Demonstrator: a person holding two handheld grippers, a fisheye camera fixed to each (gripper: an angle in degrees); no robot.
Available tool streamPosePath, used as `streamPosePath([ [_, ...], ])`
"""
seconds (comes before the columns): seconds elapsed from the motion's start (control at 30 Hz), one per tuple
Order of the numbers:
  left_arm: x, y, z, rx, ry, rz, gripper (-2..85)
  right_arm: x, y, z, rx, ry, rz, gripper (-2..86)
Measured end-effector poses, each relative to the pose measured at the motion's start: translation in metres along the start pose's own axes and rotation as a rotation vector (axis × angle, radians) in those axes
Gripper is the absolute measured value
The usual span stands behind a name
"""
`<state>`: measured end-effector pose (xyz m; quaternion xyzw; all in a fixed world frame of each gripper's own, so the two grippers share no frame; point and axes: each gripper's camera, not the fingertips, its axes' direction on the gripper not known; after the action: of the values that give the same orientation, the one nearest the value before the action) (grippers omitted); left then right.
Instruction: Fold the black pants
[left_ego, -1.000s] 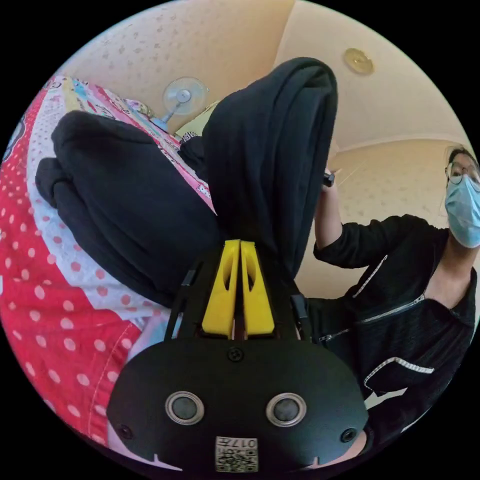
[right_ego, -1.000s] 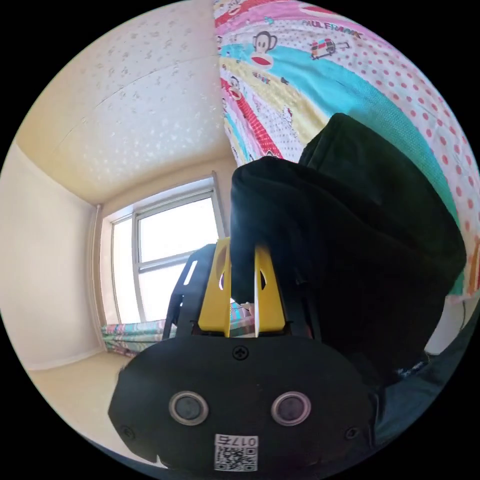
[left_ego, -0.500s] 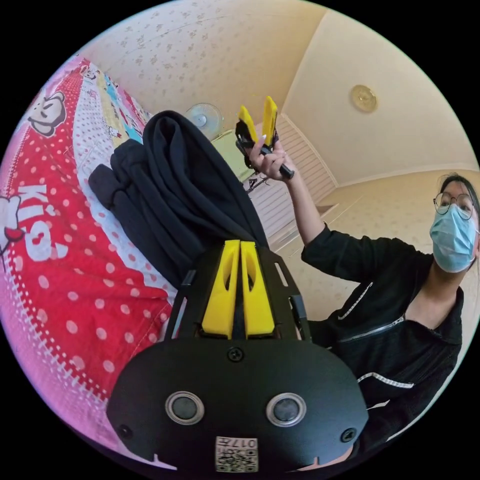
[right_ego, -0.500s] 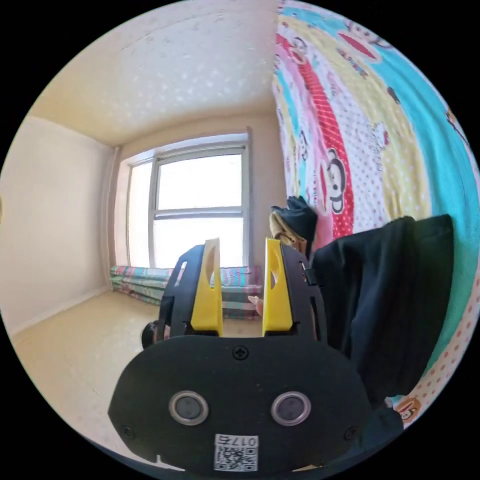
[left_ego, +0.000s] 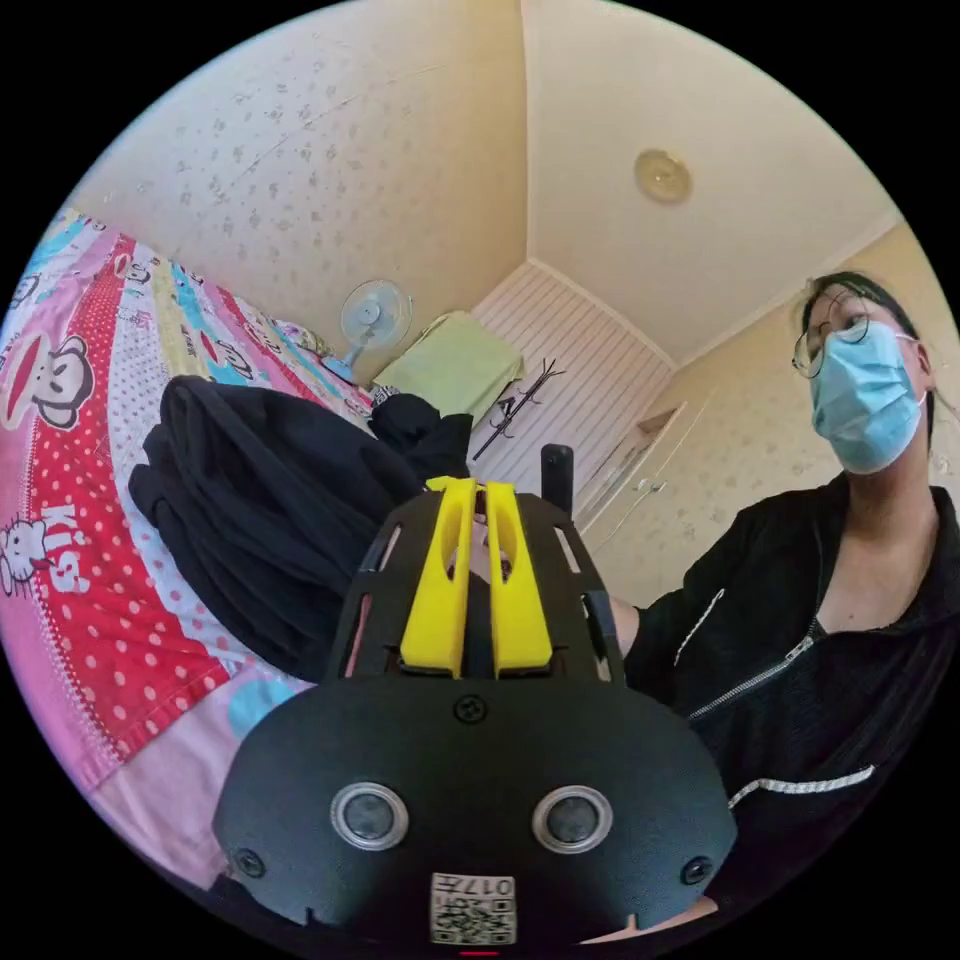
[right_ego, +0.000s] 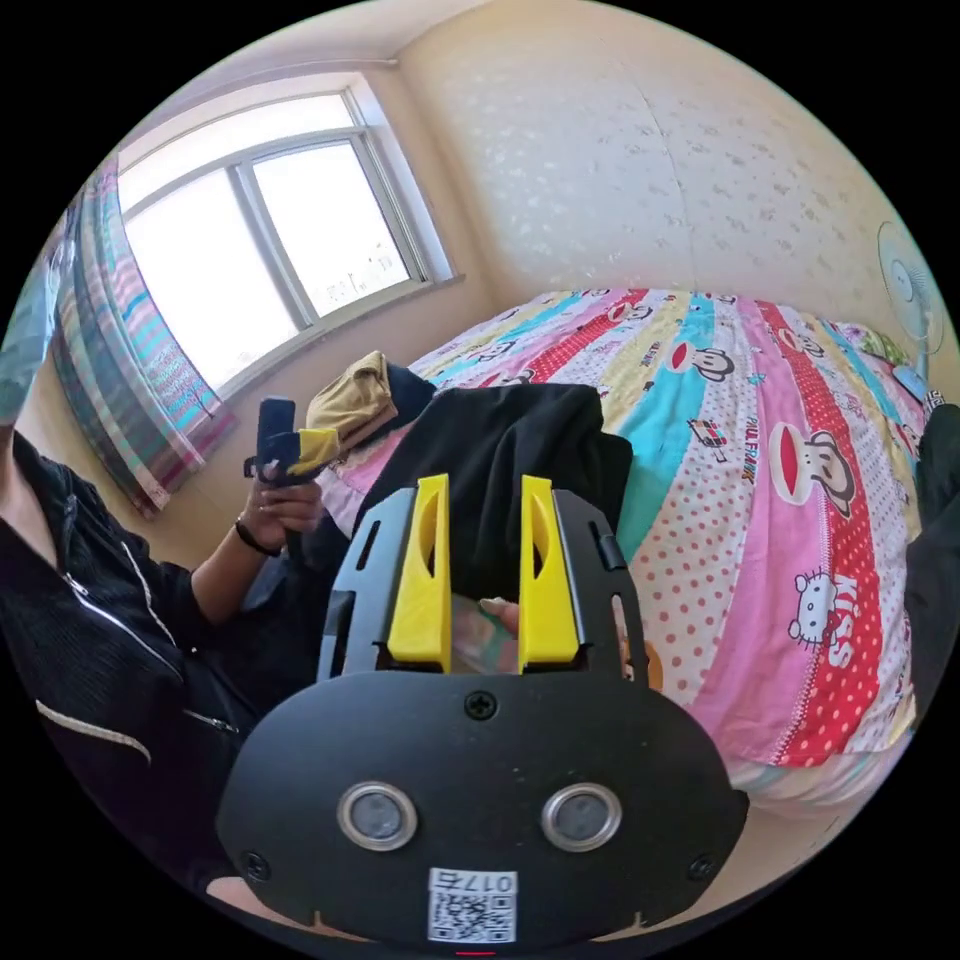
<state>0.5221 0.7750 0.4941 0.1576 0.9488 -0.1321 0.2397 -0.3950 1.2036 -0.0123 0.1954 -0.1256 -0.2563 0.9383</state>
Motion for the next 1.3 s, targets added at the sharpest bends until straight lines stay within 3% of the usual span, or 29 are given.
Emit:
streamPosePath([
  [0.1, 0.005, 0.023, 0.049, -0.162, -0.264, -0.040, 6.4, 0.024, 0.028, 0.012, -0.007, 0.038, 0.012, 2.3],
  [0.13, -0.005, 0.033, 0.052, -0.203, -0.436, -0.107, 3.7, 0.041, 0.038, 0.012, 0.010, 0.141, 0.070, 1.7],
  [0.17, -0.014, 0.043, 0.044, -0.185, -0.483, -0.139, 2.0, 0.049, 0.042, 0.012, 0.007, 0.203, 0.093, 1.7],
  [0.2, -0.018, 0.046, 0.037, -0.157, -0.456, -0.155, 1.6, 0.062, 0.049, 0.017, -0.045, 0.293, 0.133, 1.5],
  [0.27, -0.031, 0.052, 0.012, -0.068, -0.319, -0.282, 1.5, 0.068, 0.054, 0.015, -0.093, 0.261, 0.138, 1.7],
  [0.37, -0.008, 0.054, -0.013, 0.004, -0.202, -0.272, 7.0, 0.052, 0.075, -0.024, 0.218, 0.044, 0.056, 3.4],
  [0.43, 0.016, 0.060, -0.024, 0.024, -0.212, -0.210, 8.4, 0.056, 0.094, -0.052, 0.415, -0.150, -0.033, 5.5],
  [0.53, 0.051, 0.073, -0.020, -0.082, -0.412, -0.136, 14.1, 0.074, 0.103, -0.051, 0.336, -0.338, -0.048, 9.6],
  [0.67, 0.087, 0.087, 0.029, -0.266, -0.674, 0.031, 17.8, 0.065, 0.107, -0.036, 0.275, -0.265, -0.061, 16.3],
  [0.93, 0.075, 0.087, 0.080, -0.268, -0.659, -0.040, 14.2, 0.058, 0.101, -0.011, 0.068, -0.206, -0.118, 13.4],
  [1.3, 0.080, 0.066, 0.092, -0.306, -0.725, -0.057, 9.8, 0.059, 0.100, -0.024, 0.130, -0.214, -0.156, 8.7],
])
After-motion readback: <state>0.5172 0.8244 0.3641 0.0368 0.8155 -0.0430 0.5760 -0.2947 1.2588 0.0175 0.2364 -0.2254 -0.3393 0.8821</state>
